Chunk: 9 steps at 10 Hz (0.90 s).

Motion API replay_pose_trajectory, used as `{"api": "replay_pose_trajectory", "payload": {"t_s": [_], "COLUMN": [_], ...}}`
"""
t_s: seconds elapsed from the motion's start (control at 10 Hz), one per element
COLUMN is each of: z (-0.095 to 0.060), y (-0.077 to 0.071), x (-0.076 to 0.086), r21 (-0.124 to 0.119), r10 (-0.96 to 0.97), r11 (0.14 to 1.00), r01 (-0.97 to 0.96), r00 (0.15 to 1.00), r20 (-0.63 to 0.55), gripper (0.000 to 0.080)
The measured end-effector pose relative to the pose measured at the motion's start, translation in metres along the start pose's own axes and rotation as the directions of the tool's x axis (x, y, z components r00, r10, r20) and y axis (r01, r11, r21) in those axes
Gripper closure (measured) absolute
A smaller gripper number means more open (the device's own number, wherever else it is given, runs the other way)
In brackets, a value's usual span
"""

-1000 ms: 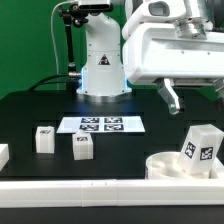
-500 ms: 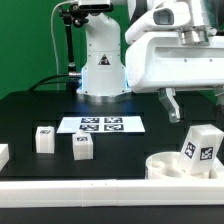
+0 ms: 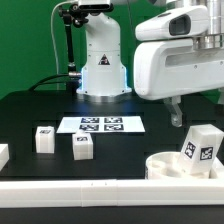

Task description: Assemble stool

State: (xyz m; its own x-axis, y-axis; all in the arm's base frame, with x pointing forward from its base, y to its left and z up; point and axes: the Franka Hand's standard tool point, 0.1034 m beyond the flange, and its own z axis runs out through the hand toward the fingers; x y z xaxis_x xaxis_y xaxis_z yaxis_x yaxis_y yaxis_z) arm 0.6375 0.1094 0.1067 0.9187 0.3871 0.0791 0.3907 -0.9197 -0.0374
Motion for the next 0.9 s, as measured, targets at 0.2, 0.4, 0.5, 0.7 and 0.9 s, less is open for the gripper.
{"api": "replay_pose_trajectory", "payload": {"t_s": [0.2,0.4,0.5,0.7,0.9], "z": [0.001,0.0,0.0,-0.001,0.0], "y": [-0.004,0.0,0.003,0.007,0.008], "x": [-0.002,0.001,0.002,0.004,0.003], "r21": [0.024,0.016,0.016,0.016,0.023], "r10": [-0.009,-0.092,-0.172,-0.376,-0.499], "r11": [1.0,0.996,0.985,0.927,0.867], "r01": [0.007,0.091,0.171,0.375,0.499], "r00": [0.996,0.993,0.983,0.925,0.865], "r20": [0.091,0.077,0.065,0.058,0.056], "gripper": [0.0151,0.0151,0.0151,0.0151,0.0151]}}
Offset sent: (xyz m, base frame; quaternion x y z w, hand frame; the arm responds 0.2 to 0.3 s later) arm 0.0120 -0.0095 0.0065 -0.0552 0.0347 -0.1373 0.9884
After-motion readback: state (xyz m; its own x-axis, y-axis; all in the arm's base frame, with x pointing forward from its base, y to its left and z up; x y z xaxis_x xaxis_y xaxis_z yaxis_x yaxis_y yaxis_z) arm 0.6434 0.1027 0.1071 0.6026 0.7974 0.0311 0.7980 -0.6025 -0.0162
